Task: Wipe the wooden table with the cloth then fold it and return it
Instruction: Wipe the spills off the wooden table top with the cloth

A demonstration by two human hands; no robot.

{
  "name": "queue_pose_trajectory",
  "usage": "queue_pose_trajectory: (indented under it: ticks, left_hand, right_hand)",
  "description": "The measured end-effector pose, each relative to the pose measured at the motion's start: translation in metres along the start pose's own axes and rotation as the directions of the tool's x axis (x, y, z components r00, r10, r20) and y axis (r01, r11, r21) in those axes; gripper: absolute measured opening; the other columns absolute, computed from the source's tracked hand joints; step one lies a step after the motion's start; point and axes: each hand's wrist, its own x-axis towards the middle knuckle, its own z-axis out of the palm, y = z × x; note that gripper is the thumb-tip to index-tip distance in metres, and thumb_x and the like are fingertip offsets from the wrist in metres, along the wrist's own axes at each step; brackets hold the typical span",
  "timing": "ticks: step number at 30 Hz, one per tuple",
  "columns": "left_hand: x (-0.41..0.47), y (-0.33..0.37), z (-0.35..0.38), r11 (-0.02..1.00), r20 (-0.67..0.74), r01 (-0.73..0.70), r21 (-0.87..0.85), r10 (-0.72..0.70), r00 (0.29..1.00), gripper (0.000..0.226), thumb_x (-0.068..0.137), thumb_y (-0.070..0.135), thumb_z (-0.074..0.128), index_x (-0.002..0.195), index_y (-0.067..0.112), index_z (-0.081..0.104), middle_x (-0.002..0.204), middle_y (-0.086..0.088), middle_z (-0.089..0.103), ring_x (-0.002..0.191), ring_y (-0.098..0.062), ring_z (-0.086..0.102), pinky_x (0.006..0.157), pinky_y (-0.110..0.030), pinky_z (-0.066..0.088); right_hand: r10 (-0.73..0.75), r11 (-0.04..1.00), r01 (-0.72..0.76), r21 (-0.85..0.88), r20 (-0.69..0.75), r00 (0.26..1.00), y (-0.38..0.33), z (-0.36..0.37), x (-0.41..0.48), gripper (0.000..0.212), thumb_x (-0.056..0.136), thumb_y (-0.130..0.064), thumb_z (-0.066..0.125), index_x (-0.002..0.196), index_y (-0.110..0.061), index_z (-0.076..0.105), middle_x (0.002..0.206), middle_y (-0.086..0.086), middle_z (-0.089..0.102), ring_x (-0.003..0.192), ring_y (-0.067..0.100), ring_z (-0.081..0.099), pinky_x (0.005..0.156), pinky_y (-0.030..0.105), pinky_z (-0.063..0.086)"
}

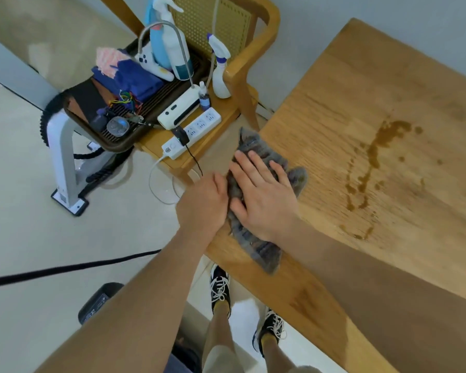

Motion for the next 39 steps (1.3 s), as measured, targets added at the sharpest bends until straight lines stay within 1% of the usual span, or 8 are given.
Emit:
queue_pose_trajectory:
  ticks: [4, 9, 13, 16, 22, 26, 31, 39]
  left_hand:
    - [0.0, -0.001, -0.004, 0.998, 0.095, 0.039, -0.05, -0.034, 0.995, 0.052, 0.101, 0.035, 0.019, 0.06, 0.019, 0.045, 0.058, -0.001, 0.053, 0.058, -0.025, 0.054, 0.056, -0.033, 0.045]
    - [0.002, -0.002, -0.003, 0.989, 0.022, 0.025, -0.144, -0.022, 1.0, 0.034, 0.1, 0.032, 0.021, 0.085, 0.02, 0.048, 0.078, 0.001, 0.054, 0.071, -0.023, 0.054, 0.059, -0.033, 0.041]
    - [0.001, -0.008, 0.0, 0.979, 0.012, 0.058, -0.198, -0.057, 0.998, 0.019, 0.098, 0.031, 0.028, 0.105, 0.025, 0.045, 0.092, 0.003, 0.057, 0.077, -0.021, 0.055, 0.06, -0.032, 0.039]
    - [0.001, -0.005, -0.003, 0.977, 0.04, 0.061, -0.206, -0.054, 0.998, 0.02, 0.097, 0.029, 0.028, 0.108, 0.027, 0.044, 0.095, 0.003, 0.058, 0.077, -0.021, 0.056, 0.061, -0.031, 0.038]
    - [0.004, 0.003, -0.003, 0.992, 0.086, 0.082, -0.093, -0.074, 0.994, 0.03, 0.098, 0.026, 0.027, 0.122, 0.026, 0.046, 0.086, 0.005, 0.063, 0.065, -0.015, 0.049, 0.057, -0.028, 0.035]
    - [0.002, 0.0, -0.008, 0.992, 0.149, 0.121, -0.035, -0.115, 0.982, 0.019, 0.097, 0.027, 0.025, 0.098, 0.023, 0.043, 0.06, 0.007, 0.049, 0.056, -0.019, 0.049, 0.052, -0.029, 0.035]
    - [0.007, 0.006, -0.009, 0.991, 0.175, 0.129, -0.047, -0.119, 0.977, 0.017, 0.095, 0.03, 0.022, 0.09, 0.024, 0.038, 0.063, 0.004, 0.053, 0.06, -0.022, 0.055, 0.056, -0.033, 0.045]
    - [0.004, 0.002, -0.009, 0.993, 0.178, 0.112, -0.046, -0.102, 0.979, 0.013, 0.098, 0.028, 0.025, 0.09, 0.026, 0.035, 0.059, 0.007, 0.05, 0.052, -0.013, 0.049, 0.05, -0.028, 0.036]
  right_hand:
    - [0.11, 0.993, -0.112, -0.033, -0.055, 0.992, 0.012, -0.009, 0.063, 0.038, 0.093, -0.041, 0.037, 0.096, -0.017, 0.065, 0.109, 0.001, 0.066, 0.119, 0.023, 0.052, 0.114, 0.045, 0.024]
    - [0.229, 0.97, -0.23, -0.083, -0.024, 0.973, -0.003, -0.017, 0.103, 0.05, 0.094, -0.04, 0.034, 0.049, -0.019, 0.043, 0.052, -0.005, 0.043, 0.073, 0.022, 0.058, 0.11, 0.041, 0.026]
    - [0.079, 0.996, -0.078, -0.043, 0.03, 0.996, -0.017, -0.009, 0.071, 0.045, 0.096, -0.048, 0.03, 0.082, -0.021, 0.063, 0.079, -0.004, 0.067, 0.09, 0.02, 0.061, 0.115, 0.047, 0.022]
    - [-0.008, 1.0, 0.009, -0.024, 0.007, 1.0, -0.002, -0.011, 0.065, 0.038, 0.097, -0.052, 0.034, 0.109, -0.024, 0.057, 0.099, -0.004, 0.067, 0.104, 0.02, 0.059, 0.115, 0.045, 0.022]
    - [0.215, 0.972, -0.219, -0.083, -0.051, 0.975, 0.051, -0.022, 0.116, 0.035, 0.093, -0.048, 0.038, 0.073, -0.021, 0.047, 0.075, 0.0, 0.064, 0.094, 0.023, 0.059, 0.113, 0.044, 0.026]
    - [0.367, 0.929, -0.371, -0.004, -0.125, 0.922, 0.02, -0.009, 0.099, 0.042, 0.092, -0.045, 0.042, 0.086, -0.013, 0.067, 0.101, 0.003, 0.071, 0.123, 0.021, 0.051, 0.116, 0.046, 0.02]
    - [0.204, 0.979, -0.205, -0.015, -0.043, 0.978, 0.017, -0.011, 0.064, 0.05, 0.095, -0.053, 0.04, 0.107, -0.013, 0.069, 0.137, 0.003, 0.057, 0.143, 0.022, 0.032, 0.118, 0.048, 0.019]
    - [0.386, 0.919, -0.386, -0.075, -0.011, 0.922, 0.031, -0.018, 0.103, 0.055, 0.092, -0.05, 0.035, 0.095, -0.01, 0.073, 0.117, 0.003, 0.067, 0.139, 0.021, 0.035, 0.118, 0.048, 0.015]
